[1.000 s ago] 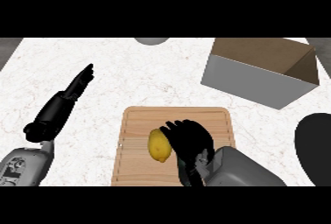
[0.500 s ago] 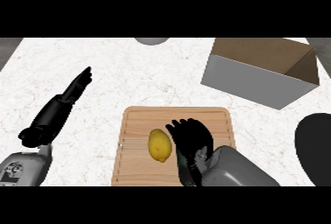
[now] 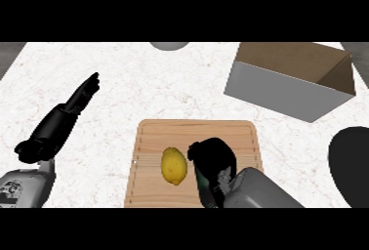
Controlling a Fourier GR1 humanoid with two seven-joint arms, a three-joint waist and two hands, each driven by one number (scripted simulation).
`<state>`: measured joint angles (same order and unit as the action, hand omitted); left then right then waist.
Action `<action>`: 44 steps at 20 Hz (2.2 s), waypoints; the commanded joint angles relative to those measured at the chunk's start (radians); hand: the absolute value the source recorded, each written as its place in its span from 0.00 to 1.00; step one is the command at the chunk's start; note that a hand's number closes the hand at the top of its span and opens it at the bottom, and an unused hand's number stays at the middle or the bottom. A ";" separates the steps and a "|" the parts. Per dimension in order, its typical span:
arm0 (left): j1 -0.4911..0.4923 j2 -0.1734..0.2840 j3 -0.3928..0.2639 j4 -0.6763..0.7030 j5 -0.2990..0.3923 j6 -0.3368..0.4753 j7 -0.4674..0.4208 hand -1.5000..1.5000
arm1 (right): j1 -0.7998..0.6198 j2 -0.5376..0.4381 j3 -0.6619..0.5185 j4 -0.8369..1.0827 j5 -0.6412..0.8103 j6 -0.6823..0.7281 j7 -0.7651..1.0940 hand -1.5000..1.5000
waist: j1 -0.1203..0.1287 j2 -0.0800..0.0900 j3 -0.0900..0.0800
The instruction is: Pick the eggplant from the cutting board and place it in the cardboard box
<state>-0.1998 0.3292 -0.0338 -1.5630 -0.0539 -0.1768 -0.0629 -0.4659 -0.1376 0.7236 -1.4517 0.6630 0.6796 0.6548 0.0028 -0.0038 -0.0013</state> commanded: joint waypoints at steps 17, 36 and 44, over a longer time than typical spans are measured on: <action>-0.026 -0.060 0.003 0.006 -0.046 -0.008 0.027 0.50 | -0.099 0.108 0.063 -0.017 0.239 -0.392 -0.510 1.00 | 0.011 0.006 0.002; -0.001 -0.049 0.035 0.035 -0.060 -0.028 -0.021 0.50 | -0.217 0.078 -0.514 -0.360 0.189 -0.387 -0.291 1.00 | -0.002 0.003 0.001; -0.054 -0.035 0.063 0.041 -0.036 -0.063 0.008 0.50 | -0.382 -0.021 -0.766 -0.050 0.137 -0.429 -0.372 1.00 | 0.008 0.009 0.001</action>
<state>-0.2237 0.2745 0.0068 -1.5357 -0.1075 -0.2144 -0.0723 -0.7779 -0.0954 0.0887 -1.6379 0.8368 0.2661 0.3374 0.0064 0.0017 -0.0002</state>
